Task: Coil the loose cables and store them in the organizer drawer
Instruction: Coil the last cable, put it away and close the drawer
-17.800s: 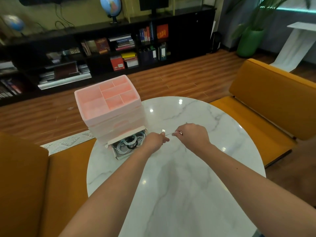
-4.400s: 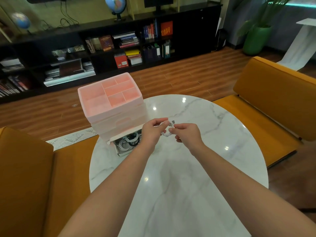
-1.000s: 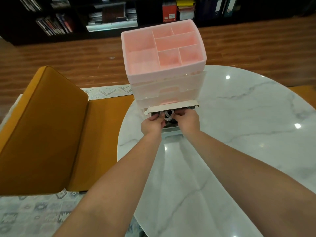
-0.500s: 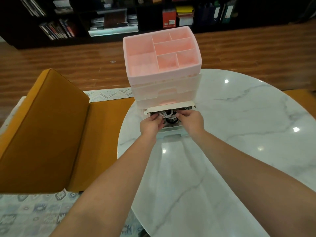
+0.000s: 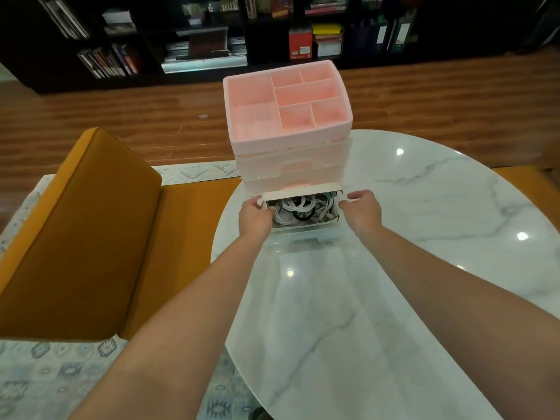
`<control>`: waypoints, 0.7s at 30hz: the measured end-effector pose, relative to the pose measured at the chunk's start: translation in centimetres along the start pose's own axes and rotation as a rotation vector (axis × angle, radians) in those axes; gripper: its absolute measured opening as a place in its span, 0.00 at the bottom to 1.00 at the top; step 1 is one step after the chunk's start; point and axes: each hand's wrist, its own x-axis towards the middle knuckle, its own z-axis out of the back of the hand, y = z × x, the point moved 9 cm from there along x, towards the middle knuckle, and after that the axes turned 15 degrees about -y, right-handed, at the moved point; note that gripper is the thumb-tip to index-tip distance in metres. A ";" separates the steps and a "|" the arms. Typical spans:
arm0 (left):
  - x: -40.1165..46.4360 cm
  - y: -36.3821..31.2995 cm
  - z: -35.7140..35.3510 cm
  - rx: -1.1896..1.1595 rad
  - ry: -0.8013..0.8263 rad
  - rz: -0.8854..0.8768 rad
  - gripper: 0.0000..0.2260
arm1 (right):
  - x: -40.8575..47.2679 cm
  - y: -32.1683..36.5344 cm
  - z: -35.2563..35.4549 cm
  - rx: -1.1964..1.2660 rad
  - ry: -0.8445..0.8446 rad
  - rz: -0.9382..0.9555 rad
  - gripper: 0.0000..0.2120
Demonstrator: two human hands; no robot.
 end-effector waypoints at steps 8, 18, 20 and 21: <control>0.9 -0.6 -0.7 0.089 0.097 -0.050 0.20 | 1.3 2.8 -1.0 -0.090 0.082 0.265 0.19; 0.6 -1.0 -0.6 0.367 0.083 -0.350 0.18 | 1.4 2.6 -1.5 -0.168 0.118 0.376 0.18; 0.4 -1.0 -0.6 0.459 0.088 -0.434 0.18 | 1.4 2.1 -1.6 -0.220 0.125 0.386 0.18; 0.4 -1.1 -0.6 0.494 0.086 -0.463 0.18 | 1.5 1.8 -1.7 -0.244 0.127 0.387 0.19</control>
